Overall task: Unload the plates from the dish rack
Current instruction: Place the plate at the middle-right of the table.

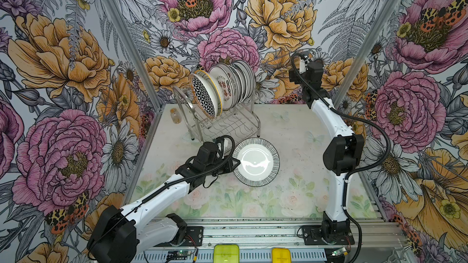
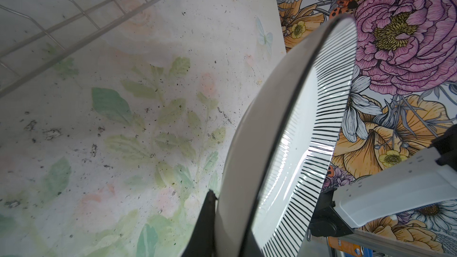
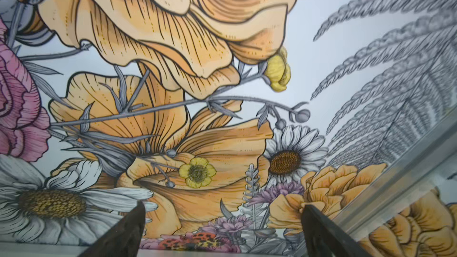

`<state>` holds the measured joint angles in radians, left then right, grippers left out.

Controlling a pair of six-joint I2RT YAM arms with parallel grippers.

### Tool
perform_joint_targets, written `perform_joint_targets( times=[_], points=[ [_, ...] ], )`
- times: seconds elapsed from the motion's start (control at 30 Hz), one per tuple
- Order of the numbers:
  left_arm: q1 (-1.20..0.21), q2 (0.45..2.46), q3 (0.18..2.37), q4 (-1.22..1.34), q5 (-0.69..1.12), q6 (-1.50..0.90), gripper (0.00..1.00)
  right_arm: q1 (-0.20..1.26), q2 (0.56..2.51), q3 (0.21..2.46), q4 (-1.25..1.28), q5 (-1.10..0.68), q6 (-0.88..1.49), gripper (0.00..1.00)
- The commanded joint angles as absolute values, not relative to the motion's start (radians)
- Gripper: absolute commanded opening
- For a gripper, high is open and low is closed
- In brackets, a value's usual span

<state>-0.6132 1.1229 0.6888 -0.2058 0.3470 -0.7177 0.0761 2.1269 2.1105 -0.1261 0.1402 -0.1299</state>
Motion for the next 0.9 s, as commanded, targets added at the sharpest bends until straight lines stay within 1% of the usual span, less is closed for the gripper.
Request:
perform_joint_targets(
  times=[0.0, 0.17, 0.3, 0.4, 0.5, 0.57, 0.67, 0.73, 0.87],
  points=[
    [-0.623, 1.136, 0.772, -0.069, 0.362, -0.704, 0.0, 0.019, 2.025, 2.004, -0.215, -0.055, 0.079, 0.99],
    [-0.632, 1.204, 0.816, -0.068, 0.356, -0.699, 0.0, -0.048, 1.922, 1.809, -0.232, -0.226, 0.166, 1.0],
    [-0.658, 1.282, 0.876, -0.09, 0.328, -0.697, 0.0, -0.057, 1.83, 1.65, -0.248, -0.226, 0.177, 0.99],
    [-0.692, 1.349, 0.933, -0.135, 0.28, -0.69, 0.0, -0.063, 1.772, 1.556, -0.266, -0.257, 0.212, 1.0],
    [-0.711, 1.415, 0.982, -0.151, 0.255, -0.701, 0.0, -0.074, 1.738, 1.515, -0.333, -0.307, 0.245, 1.0],
    [-0.723, 1.452, 1.016, -0.175, 0.229, -0.698, 0.0, -0.087, 1.726, 1.509, -0.399, -0.401, 0.262, 0.99],
    [-0.743, 1.503, 1.061, -0.181, 0.208, -0.695, 0.0, -0.091, 1.683, 1.453, -0.452, -0.481, 0.237, 0.99],
    [-0.757, 1.547, 1.096, -0.187, 0.2, -0.691, 0.0, -0.095, 1.645, 1.409, -0.484, -0.503, 0.2, 0.99],
    [-0.769, 1.641, 1.166, -0.189, 0.179, -0.69, 0.0, -0.116, 1.582, 1.335, -0.503, -0.472, 0.201, 1.0]
  ],
)
